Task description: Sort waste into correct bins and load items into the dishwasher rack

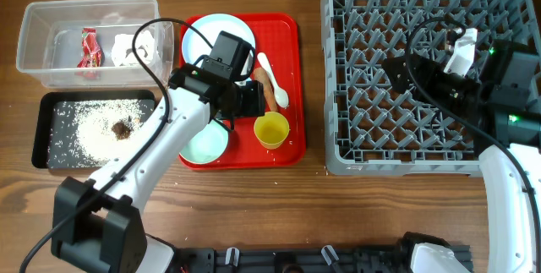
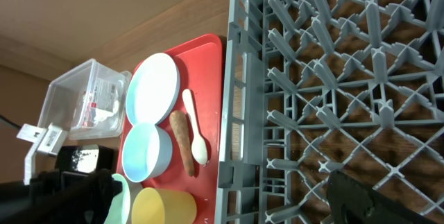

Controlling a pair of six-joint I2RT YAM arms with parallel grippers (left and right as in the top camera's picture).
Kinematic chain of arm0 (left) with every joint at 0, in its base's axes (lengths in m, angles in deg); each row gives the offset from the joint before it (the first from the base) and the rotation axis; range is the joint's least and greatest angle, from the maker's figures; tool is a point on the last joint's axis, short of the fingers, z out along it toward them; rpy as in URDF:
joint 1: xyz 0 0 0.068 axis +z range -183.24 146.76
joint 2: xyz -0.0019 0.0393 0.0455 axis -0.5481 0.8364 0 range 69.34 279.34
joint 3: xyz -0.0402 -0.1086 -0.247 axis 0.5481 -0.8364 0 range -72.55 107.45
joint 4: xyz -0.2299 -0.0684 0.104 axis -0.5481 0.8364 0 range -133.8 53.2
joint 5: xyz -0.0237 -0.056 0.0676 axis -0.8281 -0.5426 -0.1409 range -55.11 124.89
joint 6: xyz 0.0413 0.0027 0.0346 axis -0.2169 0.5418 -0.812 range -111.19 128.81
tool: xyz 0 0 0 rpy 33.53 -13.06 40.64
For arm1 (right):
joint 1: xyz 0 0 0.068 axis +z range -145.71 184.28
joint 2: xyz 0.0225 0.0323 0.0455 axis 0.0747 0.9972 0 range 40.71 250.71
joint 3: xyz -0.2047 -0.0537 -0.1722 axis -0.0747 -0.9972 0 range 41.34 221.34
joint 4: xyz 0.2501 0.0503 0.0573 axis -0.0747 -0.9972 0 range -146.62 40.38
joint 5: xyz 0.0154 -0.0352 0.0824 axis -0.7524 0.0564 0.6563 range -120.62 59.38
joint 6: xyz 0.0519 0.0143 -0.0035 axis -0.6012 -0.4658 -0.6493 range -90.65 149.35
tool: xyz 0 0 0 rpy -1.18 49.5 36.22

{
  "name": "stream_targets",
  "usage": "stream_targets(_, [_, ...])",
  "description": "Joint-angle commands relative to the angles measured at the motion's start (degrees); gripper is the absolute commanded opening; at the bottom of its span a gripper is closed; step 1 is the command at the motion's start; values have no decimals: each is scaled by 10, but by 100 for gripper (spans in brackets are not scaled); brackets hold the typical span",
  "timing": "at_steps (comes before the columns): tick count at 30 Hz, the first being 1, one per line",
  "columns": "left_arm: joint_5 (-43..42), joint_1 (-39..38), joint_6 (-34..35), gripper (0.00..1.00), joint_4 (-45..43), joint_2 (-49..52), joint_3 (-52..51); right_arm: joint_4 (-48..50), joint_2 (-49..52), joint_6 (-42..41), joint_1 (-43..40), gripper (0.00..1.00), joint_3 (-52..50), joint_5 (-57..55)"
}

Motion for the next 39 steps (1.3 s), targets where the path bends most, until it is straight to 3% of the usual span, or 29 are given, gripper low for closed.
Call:
stream_targets(1, [-13, -16, -9, 56, 2, 49, 5, 1, 5, 0, 4, 100, 5, -5])
stream_targets(5, [-13, -29, -9, 51, 4, 93, 5, 2, 5, 0, 4, 99, 5, -5])
stream_targets(12, [-14, -26, -9, 4, 0, 106, 5, 2, 5, -1, 4, 99, 5, -1])
stream_targets(17, [-80, 24, -39, 4, 55, 74, 67, 41, 5, -1, 4, 100, 5, 80])
stream_targets(22, [-408, 134, -100, 4, 45, 31, 138, 86, 5, 27, 22, 100, 5, 196])
stream_targets(29, [-666, 192, -115, 4, 41, 31, 138, 214, 27, 26, 165, 100, 5, 210])
stream_targets(33, [-726, 187, -115, 4, 42, 31, 138, 308, 73, -17, 212, 100, 5, 242])
stream_targets(39, [-727, 184, -108, 4, 55, 31, 138, 436, 112, -35, 220, 99, 5, 375])
